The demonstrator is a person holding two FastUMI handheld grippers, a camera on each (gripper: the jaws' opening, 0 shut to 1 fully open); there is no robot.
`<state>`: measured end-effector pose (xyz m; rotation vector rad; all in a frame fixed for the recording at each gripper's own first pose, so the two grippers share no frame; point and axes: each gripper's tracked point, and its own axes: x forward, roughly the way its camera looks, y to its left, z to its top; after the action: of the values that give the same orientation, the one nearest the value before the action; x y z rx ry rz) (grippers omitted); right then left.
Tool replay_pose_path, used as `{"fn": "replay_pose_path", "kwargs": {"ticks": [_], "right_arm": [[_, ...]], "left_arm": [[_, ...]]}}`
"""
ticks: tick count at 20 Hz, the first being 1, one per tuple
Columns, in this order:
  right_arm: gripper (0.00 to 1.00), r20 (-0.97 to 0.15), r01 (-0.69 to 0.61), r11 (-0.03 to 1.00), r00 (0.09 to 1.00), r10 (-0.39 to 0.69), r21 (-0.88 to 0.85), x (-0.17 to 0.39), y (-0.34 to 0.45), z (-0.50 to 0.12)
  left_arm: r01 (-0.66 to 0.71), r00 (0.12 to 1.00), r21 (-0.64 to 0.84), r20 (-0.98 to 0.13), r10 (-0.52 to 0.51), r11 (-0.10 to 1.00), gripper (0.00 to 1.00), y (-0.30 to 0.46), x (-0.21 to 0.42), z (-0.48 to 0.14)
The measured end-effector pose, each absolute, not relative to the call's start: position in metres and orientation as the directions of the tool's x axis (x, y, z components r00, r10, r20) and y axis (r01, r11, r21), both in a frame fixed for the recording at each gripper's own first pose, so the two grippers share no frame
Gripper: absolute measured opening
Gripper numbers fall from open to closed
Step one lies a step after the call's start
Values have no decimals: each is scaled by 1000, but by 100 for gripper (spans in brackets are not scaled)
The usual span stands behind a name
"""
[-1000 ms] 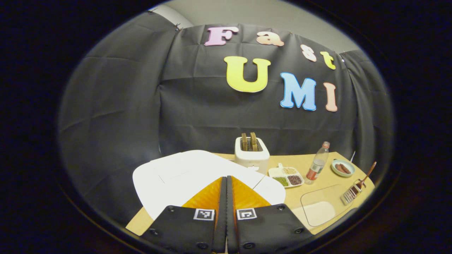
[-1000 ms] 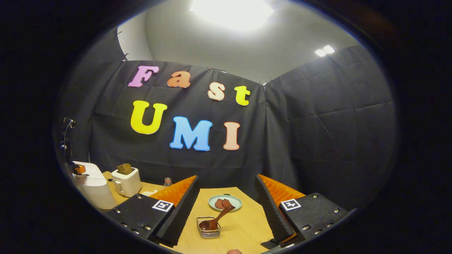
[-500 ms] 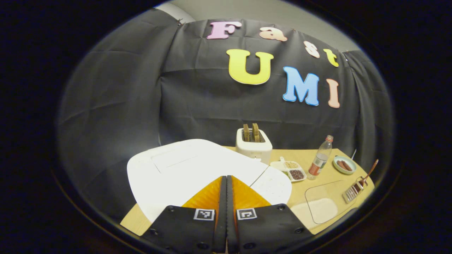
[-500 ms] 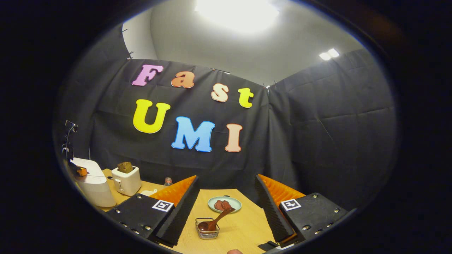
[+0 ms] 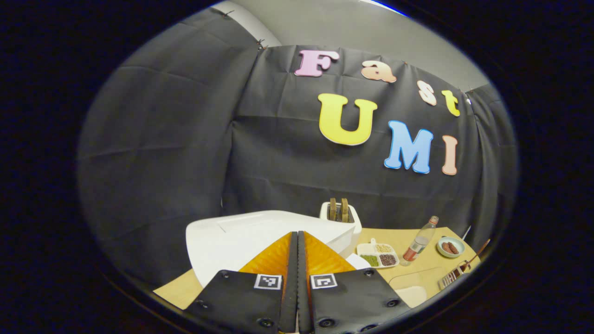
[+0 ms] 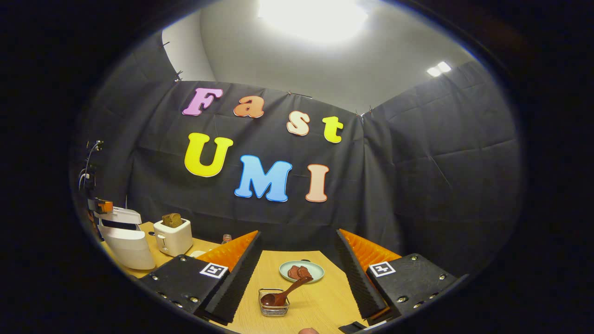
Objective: Close the left gripper, press the button to open the rice cooker; take a wooden spoon from the chopstick holder with the right hand, scoop a spoonful of rice and pour it into the rice cooker, then put the wooden spoon back into the chopstick holder.
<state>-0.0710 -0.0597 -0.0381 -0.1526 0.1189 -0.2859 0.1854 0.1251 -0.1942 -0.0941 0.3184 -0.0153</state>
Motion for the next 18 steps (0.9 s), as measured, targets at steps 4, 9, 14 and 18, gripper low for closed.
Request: {"fn": "replay_pose_path", "kwargs": {"ticks": [4, 9, 14, 18], "right_arm": [[95, -114, 264, 957, 954, -278, -119, -62, -74, -52], [95, -159, 250, 967, 954, -256, -55, -45, -96, -78], [95, -256, 230, 973, 943, -214, 34, -23, -113, -121], [95, -338, 233, 968, 922, -190, 93, -4, -128, -164]], "left_arm": [[2, 976, -72, -216, -18, 997, 15, 117, 171, -135], [17, 996, -111, -80, -26, 994, 84, 95, 137, -71], [15, 999, -43, -37, -16, 999, 99, 74, 100, -48], [28, 999, -33, -26, -29, 999, 96, 55, 74, -33]]}}
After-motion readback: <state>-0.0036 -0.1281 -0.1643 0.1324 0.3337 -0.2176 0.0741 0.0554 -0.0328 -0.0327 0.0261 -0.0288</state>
